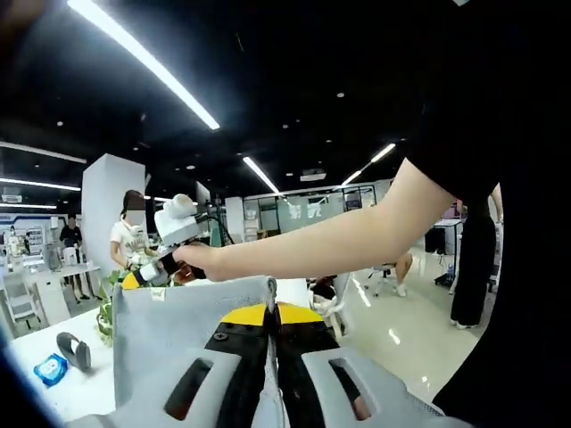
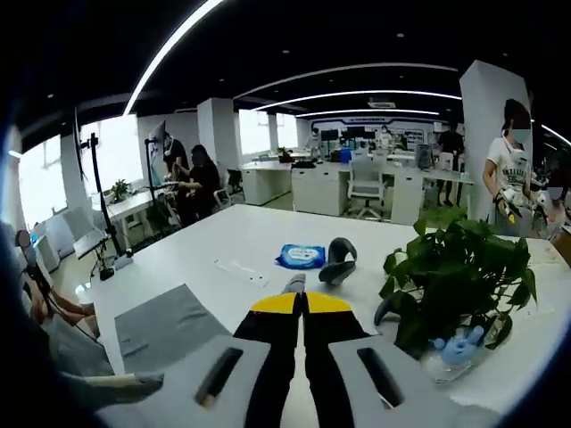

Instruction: Fold the towel on the table until its edges align and the towel forms a compact rectangular stack.

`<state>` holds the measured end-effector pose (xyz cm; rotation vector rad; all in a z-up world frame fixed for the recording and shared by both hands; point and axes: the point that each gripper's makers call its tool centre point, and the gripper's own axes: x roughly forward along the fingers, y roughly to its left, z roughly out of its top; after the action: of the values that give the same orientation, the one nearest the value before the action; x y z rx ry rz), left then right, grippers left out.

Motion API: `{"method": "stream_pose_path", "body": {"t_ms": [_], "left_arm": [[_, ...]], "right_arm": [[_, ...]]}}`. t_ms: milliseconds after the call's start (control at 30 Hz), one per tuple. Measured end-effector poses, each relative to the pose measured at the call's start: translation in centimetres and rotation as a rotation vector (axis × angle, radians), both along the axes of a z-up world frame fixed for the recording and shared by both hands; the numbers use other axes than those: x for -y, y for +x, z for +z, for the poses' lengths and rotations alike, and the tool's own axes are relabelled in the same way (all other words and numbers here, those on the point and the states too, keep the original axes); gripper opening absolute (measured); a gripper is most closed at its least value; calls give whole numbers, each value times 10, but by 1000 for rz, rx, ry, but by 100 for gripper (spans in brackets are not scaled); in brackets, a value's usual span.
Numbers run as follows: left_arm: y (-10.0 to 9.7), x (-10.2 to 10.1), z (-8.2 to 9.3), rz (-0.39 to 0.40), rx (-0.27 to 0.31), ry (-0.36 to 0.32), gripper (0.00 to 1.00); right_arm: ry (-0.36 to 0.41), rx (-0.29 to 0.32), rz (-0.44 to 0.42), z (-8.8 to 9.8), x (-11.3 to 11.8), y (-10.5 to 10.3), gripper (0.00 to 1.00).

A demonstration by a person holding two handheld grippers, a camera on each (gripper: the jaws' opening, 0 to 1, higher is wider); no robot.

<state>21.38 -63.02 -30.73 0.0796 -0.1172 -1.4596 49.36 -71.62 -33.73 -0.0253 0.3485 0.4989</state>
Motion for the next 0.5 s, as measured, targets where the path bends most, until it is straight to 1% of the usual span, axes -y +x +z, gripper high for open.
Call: {"method": "stream_pose_path", "body": {"t_ms": [200,333,433,500], "left_arm": [[-1,3,8,-5,-16,-26,2],[-1,6,16,-4,-7,-42,2],[-2,6,19,-4,7,-43,2],[-2,4,20,1,17,-43,2]], "right_arm": [[6,10,-1,7,9,7,0],[7,17,-9,11,14,10,0],[29,24,-8,17,15,12,0],[27,32,-10,21,15,11,0]]}}
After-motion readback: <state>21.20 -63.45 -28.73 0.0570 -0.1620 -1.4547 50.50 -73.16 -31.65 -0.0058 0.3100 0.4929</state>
